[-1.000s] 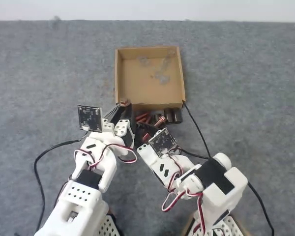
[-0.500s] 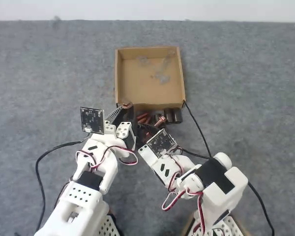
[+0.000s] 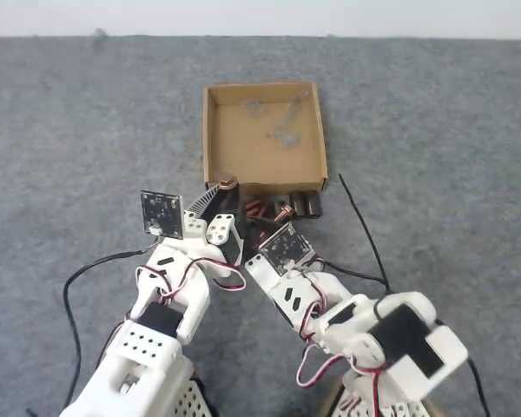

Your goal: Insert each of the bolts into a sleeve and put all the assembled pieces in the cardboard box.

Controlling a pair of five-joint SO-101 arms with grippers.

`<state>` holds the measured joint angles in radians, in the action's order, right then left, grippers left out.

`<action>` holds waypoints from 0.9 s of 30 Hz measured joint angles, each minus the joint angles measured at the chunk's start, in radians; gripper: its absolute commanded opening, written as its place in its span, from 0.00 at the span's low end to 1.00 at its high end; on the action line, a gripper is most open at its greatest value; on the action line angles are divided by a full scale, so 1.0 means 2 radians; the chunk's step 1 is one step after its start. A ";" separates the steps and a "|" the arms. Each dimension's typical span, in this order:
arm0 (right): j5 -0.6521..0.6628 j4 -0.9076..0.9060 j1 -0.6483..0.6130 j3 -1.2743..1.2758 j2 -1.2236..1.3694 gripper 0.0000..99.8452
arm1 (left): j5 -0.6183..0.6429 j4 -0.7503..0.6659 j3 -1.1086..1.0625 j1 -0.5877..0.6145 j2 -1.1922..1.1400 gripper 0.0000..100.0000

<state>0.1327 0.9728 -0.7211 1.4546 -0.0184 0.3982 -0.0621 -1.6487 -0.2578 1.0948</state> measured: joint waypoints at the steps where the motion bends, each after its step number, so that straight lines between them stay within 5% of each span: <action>1: -0.002 -0.005 0.001 0.000 -0.004 0.01 | 0.000 0.000 0.000 0.000 0.000 0.01; 27: -0.005 0.001 0.023 0.011 -0.042 0.01 | 0.005 0.028 -0.003 -0.028 0.003 0.01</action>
<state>0.1235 0.9743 -0.6751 1.4760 -0.1028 0.4074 -0.0054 -1.6548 -0.3130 1.1009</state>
